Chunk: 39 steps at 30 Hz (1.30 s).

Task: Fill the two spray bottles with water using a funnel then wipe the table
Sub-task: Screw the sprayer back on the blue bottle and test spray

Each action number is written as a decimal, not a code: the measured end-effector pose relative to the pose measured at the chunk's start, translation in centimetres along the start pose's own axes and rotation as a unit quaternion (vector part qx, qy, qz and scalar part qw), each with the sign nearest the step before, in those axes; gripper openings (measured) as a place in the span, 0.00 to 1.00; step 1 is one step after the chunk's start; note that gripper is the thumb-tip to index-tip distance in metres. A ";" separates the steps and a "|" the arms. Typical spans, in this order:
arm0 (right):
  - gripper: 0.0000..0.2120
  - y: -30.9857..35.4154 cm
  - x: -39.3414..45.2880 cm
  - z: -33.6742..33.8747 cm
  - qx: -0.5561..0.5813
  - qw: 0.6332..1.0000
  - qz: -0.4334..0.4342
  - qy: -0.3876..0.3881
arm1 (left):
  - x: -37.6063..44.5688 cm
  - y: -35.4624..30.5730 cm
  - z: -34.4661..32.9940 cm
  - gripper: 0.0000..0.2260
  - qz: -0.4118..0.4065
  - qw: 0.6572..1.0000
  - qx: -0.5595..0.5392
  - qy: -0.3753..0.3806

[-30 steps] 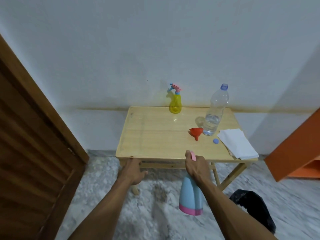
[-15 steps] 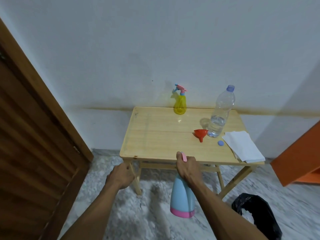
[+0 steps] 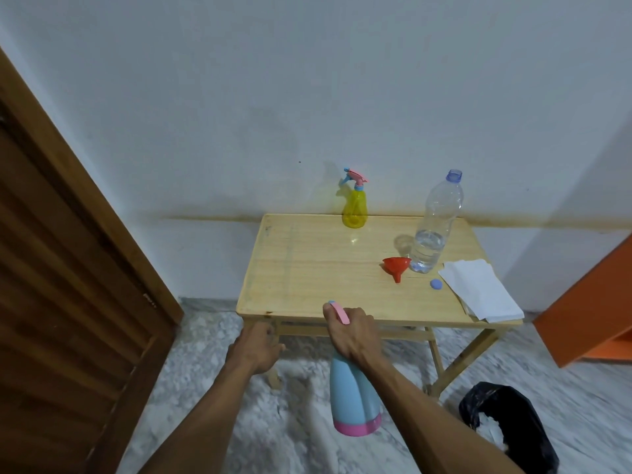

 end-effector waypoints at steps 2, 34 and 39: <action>0.28 0.6 -0.2 -0.2 0.002 1.000 0.007 -0.016 | 0.2 0.5 0.2 0.12 -0.006 1.000 -0.004 -0.001; 0.08 8.8 17.0 8.5 0.282 0.939 0.188 -0.056 | 14.3 -13.0 2.8 0.33 -0.234 0.883 -0.404 0.047; 0.15 7.1 24.5 8.1 0.186 0.966 0.165 -0.074 | 20.2 -15.7 2.4 0.30 -0.208 0.889 -0.407 -0.033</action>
Point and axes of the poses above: each hand's wrist, its own x-axis towards the middle knuckle, its own z-axis out of the back of the hand, y = z × x, the point moved 3 cm from there along x, towards the middle knuckle, and after that the axes turned 14 degrees about -x, right-handed, at the moved point
